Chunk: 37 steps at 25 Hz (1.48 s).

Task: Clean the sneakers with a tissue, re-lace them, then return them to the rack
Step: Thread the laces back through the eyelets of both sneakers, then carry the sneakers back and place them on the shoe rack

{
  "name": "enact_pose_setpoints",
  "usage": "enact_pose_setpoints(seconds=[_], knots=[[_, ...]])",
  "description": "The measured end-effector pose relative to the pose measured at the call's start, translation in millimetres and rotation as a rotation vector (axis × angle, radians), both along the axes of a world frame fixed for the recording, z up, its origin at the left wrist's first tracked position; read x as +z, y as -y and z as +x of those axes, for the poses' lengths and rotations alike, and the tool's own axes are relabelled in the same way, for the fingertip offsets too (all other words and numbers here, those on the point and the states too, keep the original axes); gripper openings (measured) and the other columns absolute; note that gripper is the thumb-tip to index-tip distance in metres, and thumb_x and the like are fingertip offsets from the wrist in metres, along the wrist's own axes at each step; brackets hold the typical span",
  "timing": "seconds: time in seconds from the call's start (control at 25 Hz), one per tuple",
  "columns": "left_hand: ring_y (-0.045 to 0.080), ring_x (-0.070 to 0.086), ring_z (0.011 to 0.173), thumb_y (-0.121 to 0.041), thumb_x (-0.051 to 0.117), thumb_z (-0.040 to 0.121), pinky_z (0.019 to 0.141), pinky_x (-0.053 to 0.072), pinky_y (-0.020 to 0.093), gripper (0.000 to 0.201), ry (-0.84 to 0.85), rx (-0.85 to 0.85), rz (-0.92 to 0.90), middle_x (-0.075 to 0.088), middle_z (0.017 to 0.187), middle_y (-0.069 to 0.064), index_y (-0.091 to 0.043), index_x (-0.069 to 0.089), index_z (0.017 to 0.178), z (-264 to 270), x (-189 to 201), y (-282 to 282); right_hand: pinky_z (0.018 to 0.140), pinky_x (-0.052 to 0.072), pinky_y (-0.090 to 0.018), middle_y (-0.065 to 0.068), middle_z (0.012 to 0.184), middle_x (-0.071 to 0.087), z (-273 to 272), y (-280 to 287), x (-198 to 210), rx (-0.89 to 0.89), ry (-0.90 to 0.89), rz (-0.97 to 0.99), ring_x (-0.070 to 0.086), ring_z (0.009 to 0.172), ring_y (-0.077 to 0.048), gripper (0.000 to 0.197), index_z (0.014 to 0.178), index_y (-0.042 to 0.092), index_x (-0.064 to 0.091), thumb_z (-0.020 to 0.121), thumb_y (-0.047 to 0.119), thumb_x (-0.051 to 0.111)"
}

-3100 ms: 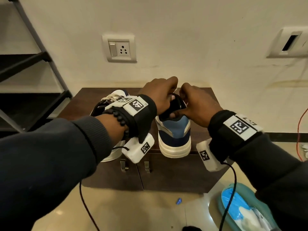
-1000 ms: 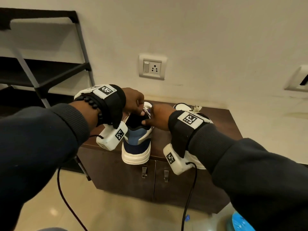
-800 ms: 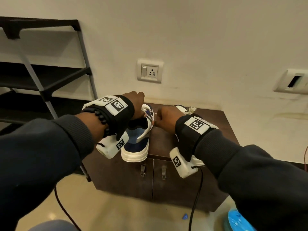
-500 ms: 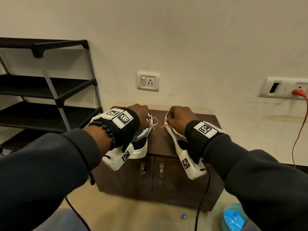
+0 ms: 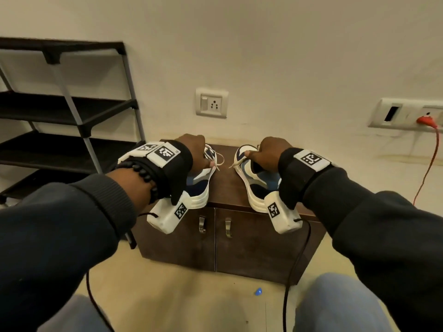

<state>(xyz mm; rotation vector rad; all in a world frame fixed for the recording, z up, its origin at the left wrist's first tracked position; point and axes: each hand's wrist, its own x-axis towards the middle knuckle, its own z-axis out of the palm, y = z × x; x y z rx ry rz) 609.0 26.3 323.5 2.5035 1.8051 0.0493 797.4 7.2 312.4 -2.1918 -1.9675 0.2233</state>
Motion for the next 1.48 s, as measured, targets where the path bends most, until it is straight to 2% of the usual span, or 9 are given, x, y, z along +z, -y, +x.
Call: enact_pose_setpoints(seconds=[0.32,0.56,0.76,0.84,0.96,1.08,1.16,1.36,1.48], knots=[[0.013,0.044,0.069,-0.059,0.048,0.089,0.057,0.031,0.023,0.044,-0.176,-0.166,-0.119,0.05,0.08,-0.002,-0.015,0.05,0.098,-18,-16,-22,0.07,0.035,-0.029,-0.005,0.064,0.049,0,-35,-8,0.112,0.13,-0.093,0.048,0.07,-0.023,0.059,0.072,0.007,0.056,0.096,0.055,0.031],[0.012,0.046,0.066,-0.069,0.041,0.083,0.056,0.032,0.021,0.062,-0.381,-0.289,-0.292,0.059,0.084,0.001,-0.012,0.06,0.099,-14,-36,-75,0.058,0.038,-0.026,-0.006,0.062,0.064,8,-69,-1,0.172,0.133,-0.344,0.058,0.06,-0.018,0.08,0.065,0.009,0.068,0.079,0.073,0.023],[0.021,0.052,0.08,-0.064,0.038,0.09,0.072,0.034,0.027,0.061,-0.371,-0.311,-0.458,0.061,0.091,0.006,-0.008,0.059,0.084,-2,-26,-89,0.079,0.034,-0.023,-0.003,0.093,0.063,4,-67,2,0.227,0.104,-0.449,0.05,0.083,-0.018,0.061,0.111,0.01,0.06,0.094,0.058,0.026],[0.023,0.052,0.078,-0.063,0.037,0.091,0.073,0.037,0.028,0.061,-0.349,-0.286,-0.513,0.063,0.089,0.009,-0.008,0.06,0.079,3,-23,-97,0.085,0.038,-0.028,-0.009,0.088,0.059,2,-69,-6,0.169,0.047,-0.538,0.053,0.088,-0.023,0.063,0.103,0.001,0.058,0.094,0.057,0.031],[0.028,0.057,0.1,-0.057,0.043,0.093,0.086,0.041,0.032,0.06,-0.352,-0.241,-0.614,0.06,0.099,0.012,-0.001,0.061,0.104,12,-28,-97,0.081,0.041,-0.03,-0.011,0.086,0.06,7,-66,-23,0.099,0.057,-0.684,0.057,0.094,-0.028,0.063,0.086,0.003,0.056,0.09,0.062,0.035],[0.033,0.043,0.127,-0.044,0.063,0.087,0.104,0.035,0.035,0.077,-0.167,-0.141,-0.62,0.039,0.143,0.019,0.001,0.031,0.141,9,-41,-86,0.101,0.037,-0.037,-0.018,0.139,0.041,8,-54,-30,0.023,0.037,-0.647,0.043,0.125,-0.033,0.075,0.136,0.004,0.035,0.088,0.06,0.044],[0.034,0.032,0.136,-0.041,0.065,0.085,0.112,0.027,0.036,0.089,-0.108,-0.127,-0.613,0.023,0.152,0.019,-0.001,0.015,0.148,4,-48,-78,0.104,0.034,-0.039,-0.016,0.146,0.033,5,-48,-30,-0.002,0.038,-0.58,0.037,0.13,-0.032,0.078,0.142,0.006,0.025,0.088,0.057,0.048],[0.035,0.057,0.102,-0.04,0.058,0.089,0.083,0.046,0.041,0.03,0.027,-0.081,-0.609,0.059,0.11,0.015,-0.013,0.047,0.095,9,-48,-82,0.086,0.045,-0.036,-0.009,0.116,0.058,10,-51,-19,0.022,0.021,-0.568,0.055,0.105,-0.028,0.049,0.118,0.01,0.049,0.088,0.049,0.054],[0.034,0.058,0.102,-0.044,0.059,0.089,0.084,0.047,0.04,0.034,-0.082,-0.044,-0.657,0.061,0.111,0.014,-0.012,0.051,0.097,18,-38,-87,0.09,0.045,-0.036,-0.008,0.116,0.058,10,-48,-12,0.081,0.073,-0.702,0.055,0.108,-0.027,0.057,0.122,0.012,0.048,0.081,0.048,0.065]])
